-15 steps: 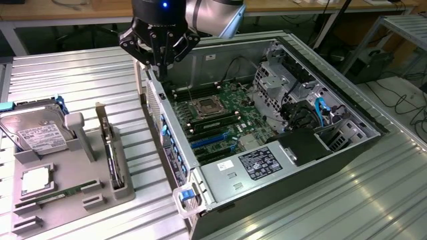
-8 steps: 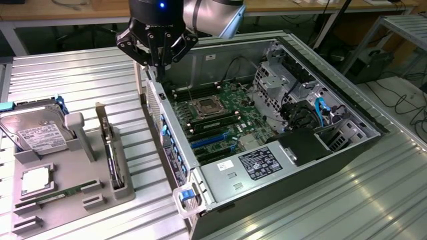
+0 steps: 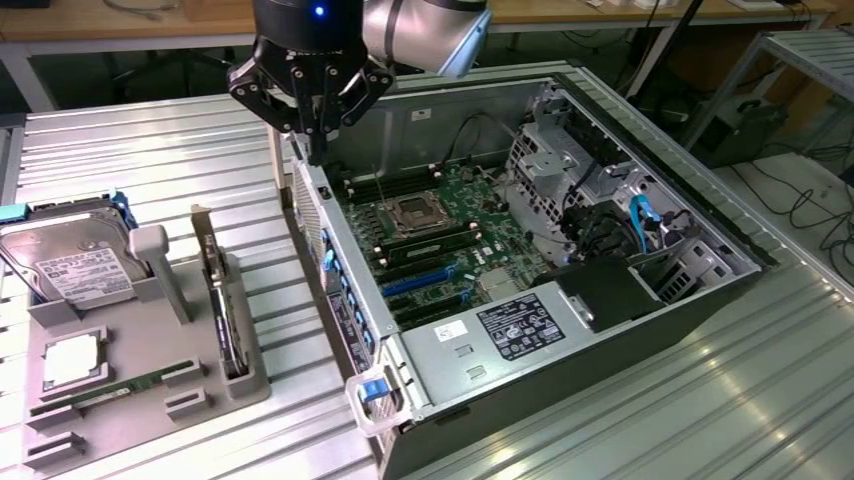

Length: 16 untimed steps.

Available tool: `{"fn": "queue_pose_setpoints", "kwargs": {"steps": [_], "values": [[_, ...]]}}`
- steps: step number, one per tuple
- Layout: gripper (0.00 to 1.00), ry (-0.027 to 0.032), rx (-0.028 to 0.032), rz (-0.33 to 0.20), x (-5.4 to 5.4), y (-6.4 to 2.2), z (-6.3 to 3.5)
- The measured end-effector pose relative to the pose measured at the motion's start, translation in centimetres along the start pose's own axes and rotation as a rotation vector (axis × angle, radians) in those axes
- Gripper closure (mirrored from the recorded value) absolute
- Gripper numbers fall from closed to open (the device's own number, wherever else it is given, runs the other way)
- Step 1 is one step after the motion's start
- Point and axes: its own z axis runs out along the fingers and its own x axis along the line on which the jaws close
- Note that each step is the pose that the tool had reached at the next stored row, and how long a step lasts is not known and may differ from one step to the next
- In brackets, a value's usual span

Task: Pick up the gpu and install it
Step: 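Reach for the gpu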

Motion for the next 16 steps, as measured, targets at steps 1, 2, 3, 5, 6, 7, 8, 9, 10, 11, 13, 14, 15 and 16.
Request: {"fn": "queue_pose_setpoints", "kwargs": {"steps": [1, 2, 3, 5, 6, 7, 8, 9, 10, 11, 13, 14, 15, 16], "values": [[0.89, 0.0, 0.0, 0.0, 0.06, -0.02, 0.0], [0.89, 0.0, 0.0, 0.0, 0.09, -0.03, 0.0], [0.89, 0.0, -0.0001, 0.0, 0.12, -0.05, 0.0], [0.89, 0.0, 0.0, 0.0, 0.19, -0.07, 0.0], [0.89, 0.0, 0.0, 0.0, 0.22, -0.08, -0.01], [0.89, 0.0, 0.0, 0.0, 0.26, -0.1, -0.01], [0.89, 0.0, 0.0, 0.0, 0.29, -0.11, -0.01], [0.89, 0.0, 0.0, 0.0, 0.33, -0.13, -0.01], [0.89, 0.0, 0.0, 0.0, 0.36, -0.15, -0.01], [0.89, 0.0, -0.0001, 0.0, 0.39, -0.16, -0.01], [0.89, 0.0, 0.0, 0.0, 0.47, -0.2, -0.02], [0.89, 0.0, 0.0, 0.0, 0.51, -0.22, -0.02], [0.89, 0.0, -0.0001, 0.0, 0.58, -0.25, -0.02], [0.89, 0.0, -0.0001, 0.0, 0.67, -0.29, -0.02]]}}
